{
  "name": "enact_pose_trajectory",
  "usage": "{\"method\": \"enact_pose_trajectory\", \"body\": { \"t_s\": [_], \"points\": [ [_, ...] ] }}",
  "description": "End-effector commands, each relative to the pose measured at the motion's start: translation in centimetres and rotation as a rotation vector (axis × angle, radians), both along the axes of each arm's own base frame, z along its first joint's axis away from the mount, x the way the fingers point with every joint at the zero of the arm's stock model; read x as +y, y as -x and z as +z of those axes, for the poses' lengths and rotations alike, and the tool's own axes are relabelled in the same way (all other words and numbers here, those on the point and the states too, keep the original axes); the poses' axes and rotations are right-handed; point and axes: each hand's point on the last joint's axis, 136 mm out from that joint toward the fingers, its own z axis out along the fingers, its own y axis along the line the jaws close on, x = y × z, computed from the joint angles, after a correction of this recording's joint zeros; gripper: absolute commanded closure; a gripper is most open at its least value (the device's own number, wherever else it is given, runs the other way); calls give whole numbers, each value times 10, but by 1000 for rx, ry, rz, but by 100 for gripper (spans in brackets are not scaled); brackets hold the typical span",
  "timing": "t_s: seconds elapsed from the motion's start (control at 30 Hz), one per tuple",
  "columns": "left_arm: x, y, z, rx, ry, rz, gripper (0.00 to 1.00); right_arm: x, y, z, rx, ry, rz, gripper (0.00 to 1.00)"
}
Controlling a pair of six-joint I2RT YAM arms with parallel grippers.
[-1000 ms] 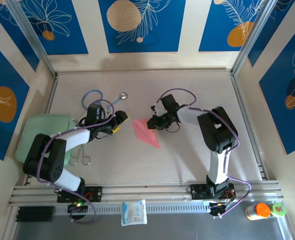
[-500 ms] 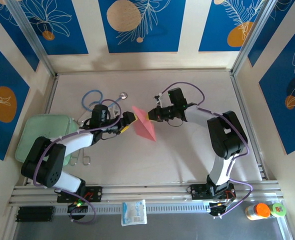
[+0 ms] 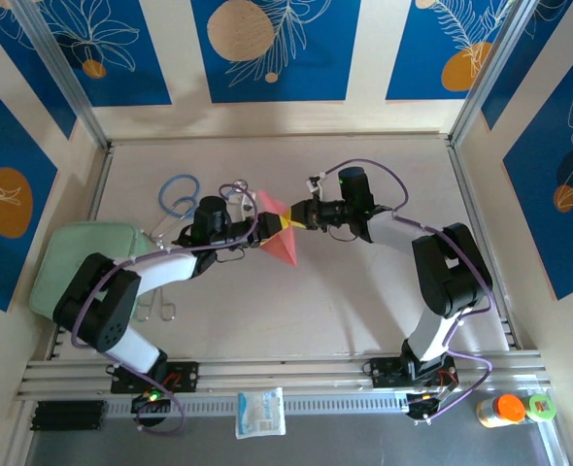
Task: Fold a paper plane with a square sheet of paper (pick it up from the middle)
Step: Turn over the paper at the center of the table.
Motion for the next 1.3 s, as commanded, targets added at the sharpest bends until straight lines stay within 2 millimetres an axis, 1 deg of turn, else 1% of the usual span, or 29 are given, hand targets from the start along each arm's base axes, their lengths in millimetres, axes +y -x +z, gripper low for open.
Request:
{"method": "enact_pose_trajectory", "body": {
  "t_s": [0.0, 0.3, 0.43, 0.6, 0.8, 0.93, 1.03, 1.13, 1.2, 1.27],
  "points": [
    [-14, -1, 22, -60, 64, -52, 40, 0, 7, 25, -11, -66, 24, 93],
    [-18, 4, 30, -85, 109, -86, 57, -5, 3, 25, 10, -89, 10, 93],
    [-18, 3, 30, -88, 113, -83, 63, -7, 2, 24, 17, -93, 5, 93],
    [-18, 1, 25, -71, 111, -71, 68, -8, 1, 24, 17, -97, 2, 92],
    [-17, -1, 18, -41, 112, -53, 71, -9, 2, 25, 11, -102, 6, 91],
    [-16, -3, 17, -31, 113, -49, 75, -10, 2, 28, 6, -105, 2, 88],
    [-17, -3, 16, -26, 115, -48, 78, -13, 1, 29, 3, -105, -10, 81],
    [-16, -6, 15, -17, 112, -42, 82, -17, 0, 30, 3, -96, -31, 73],
    [-16, -7, 14, -13, 110, -40, 83, -22, -3, 29, 8, -80, -58, 67],
    [-14, -8, 11, -7, 104, -35, 85, -29, -6, 27, 7, -57, -94, 63]
  ]
}}
